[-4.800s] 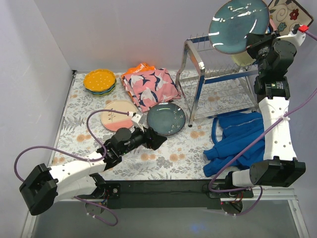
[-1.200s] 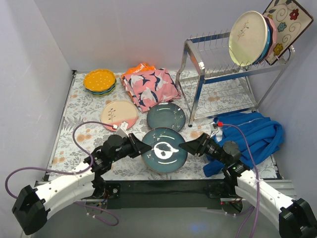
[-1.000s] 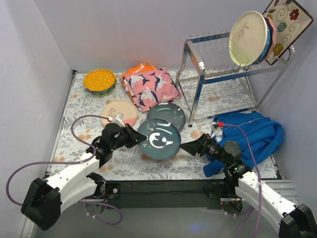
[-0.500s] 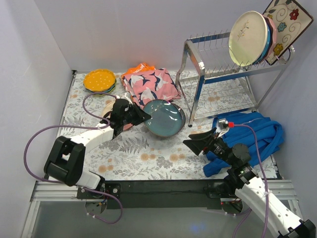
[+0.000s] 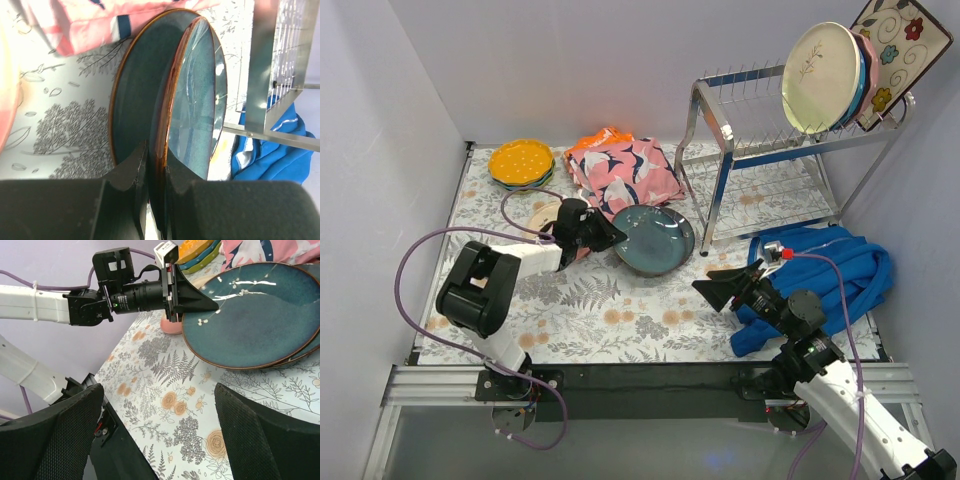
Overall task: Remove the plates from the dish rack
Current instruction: Place the plate at the center of the board.
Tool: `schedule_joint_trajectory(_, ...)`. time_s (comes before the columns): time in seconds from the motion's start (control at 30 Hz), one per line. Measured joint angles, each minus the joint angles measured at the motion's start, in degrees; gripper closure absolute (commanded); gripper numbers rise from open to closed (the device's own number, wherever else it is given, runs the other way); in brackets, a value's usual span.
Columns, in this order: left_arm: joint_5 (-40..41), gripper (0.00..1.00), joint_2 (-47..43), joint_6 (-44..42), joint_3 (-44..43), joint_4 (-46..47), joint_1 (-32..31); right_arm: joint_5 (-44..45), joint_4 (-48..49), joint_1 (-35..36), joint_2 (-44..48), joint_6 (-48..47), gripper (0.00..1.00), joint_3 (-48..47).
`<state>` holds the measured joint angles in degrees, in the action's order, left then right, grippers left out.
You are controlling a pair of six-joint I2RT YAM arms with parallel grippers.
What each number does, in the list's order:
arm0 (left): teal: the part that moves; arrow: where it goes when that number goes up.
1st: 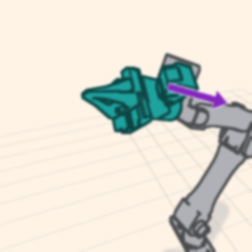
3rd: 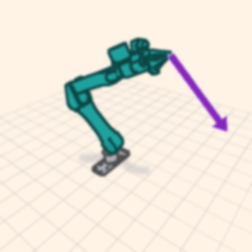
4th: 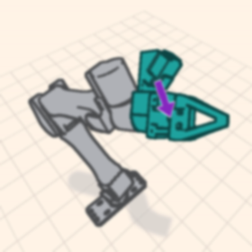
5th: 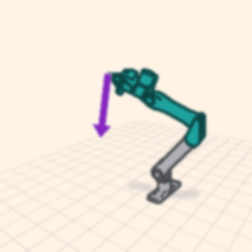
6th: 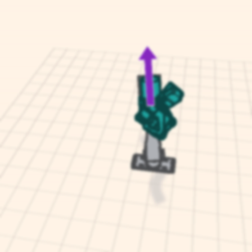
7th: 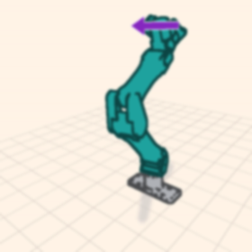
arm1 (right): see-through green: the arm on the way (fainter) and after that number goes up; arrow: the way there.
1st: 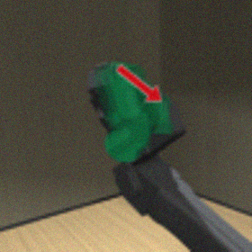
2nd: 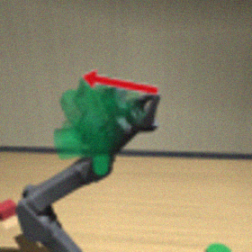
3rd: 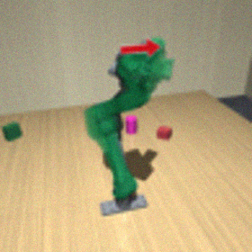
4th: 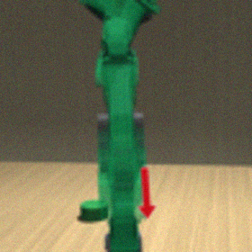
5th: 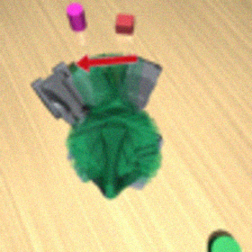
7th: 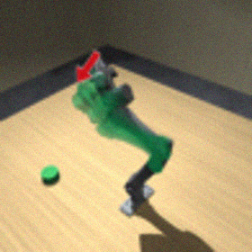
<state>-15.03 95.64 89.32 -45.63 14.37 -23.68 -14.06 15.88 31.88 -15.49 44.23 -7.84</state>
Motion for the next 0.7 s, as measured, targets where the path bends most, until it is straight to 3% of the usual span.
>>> schedule_joint_trajectory(0.07, -0.74, 1.00, 0.76, 0.04, 0.00, 1.55, 0.00, 0.04, -0.35, 0.00, -0.66, -0.26, 0.06, -0.02)
schedule_joint_trajectory(0.13, -1.75, 0.87, 1.86, 0.26, -0.24, 2.64, -0.02, 0.02, -1.11, 0.00, -1.27, -0.57, 0.06, -0.33)
schedule_joint_trajectory(0.23, -2.60, 0.74, 3.61, 0.98, -1.09, 3.69, 0.07, 0.07, -1.70, 0.00, -1.53, -0.90, 0.06, -0.74)
schedule_joint_trajectory(0.4, -1.79, 0.59, 4.13, 0.50, -2.40, 2.10, 0.07, 0.50, -2.12, 0.00, -1.64, -1.09, 0.06, -1.07)
schedule_joint_trajectory(0.7, 4.61, 0.54, 3.69, -3.19, -6.47, -6.01, -0.07, 0.48, -2.47, 0.00, -2.62, -1.11, 0.06, -1.07)
